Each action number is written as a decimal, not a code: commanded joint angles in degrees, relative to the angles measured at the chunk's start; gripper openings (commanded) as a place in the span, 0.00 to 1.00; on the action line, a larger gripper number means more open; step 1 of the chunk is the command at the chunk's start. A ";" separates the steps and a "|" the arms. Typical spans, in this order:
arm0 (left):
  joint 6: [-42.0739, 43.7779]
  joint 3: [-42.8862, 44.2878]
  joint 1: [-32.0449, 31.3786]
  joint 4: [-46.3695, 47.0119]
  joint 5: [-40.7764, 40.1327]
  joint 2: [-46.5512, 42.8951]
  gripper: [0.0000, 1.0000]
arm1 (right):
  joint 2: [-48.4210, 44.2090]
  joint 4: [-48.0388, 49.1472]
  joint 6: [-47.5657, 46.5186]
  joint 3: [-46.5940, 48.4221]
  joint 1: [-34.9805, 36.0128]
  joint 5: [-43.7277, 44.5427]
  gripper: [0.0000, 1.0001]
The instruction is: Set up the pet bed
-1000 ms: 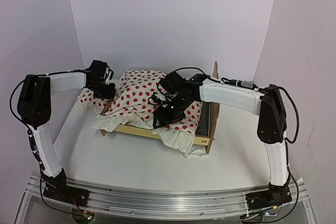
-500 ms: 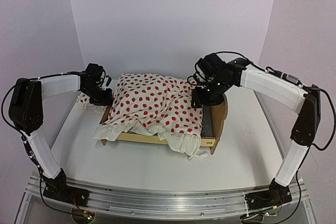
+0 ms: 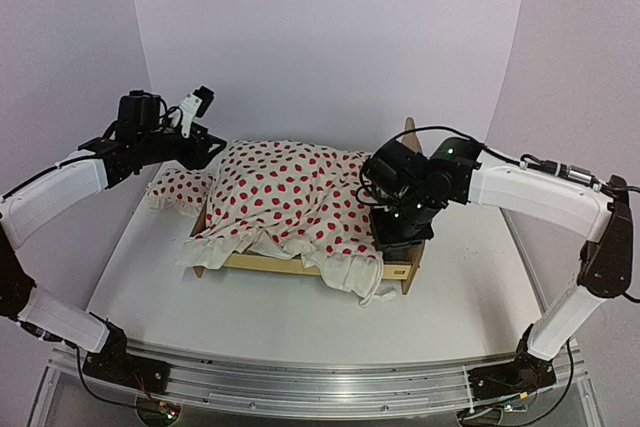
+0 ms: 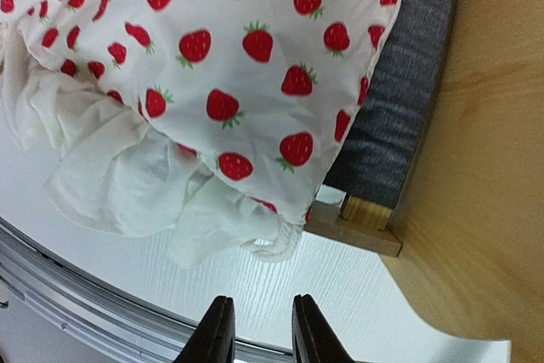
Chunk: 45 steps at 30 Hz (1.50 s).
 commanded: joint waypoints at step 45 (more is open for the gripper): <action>22.29 5.94 -23.99 5.91 7.57 14.26 0.00 | -17.16 29.52 -10.41 -31.74 2.67 -6.30 0.49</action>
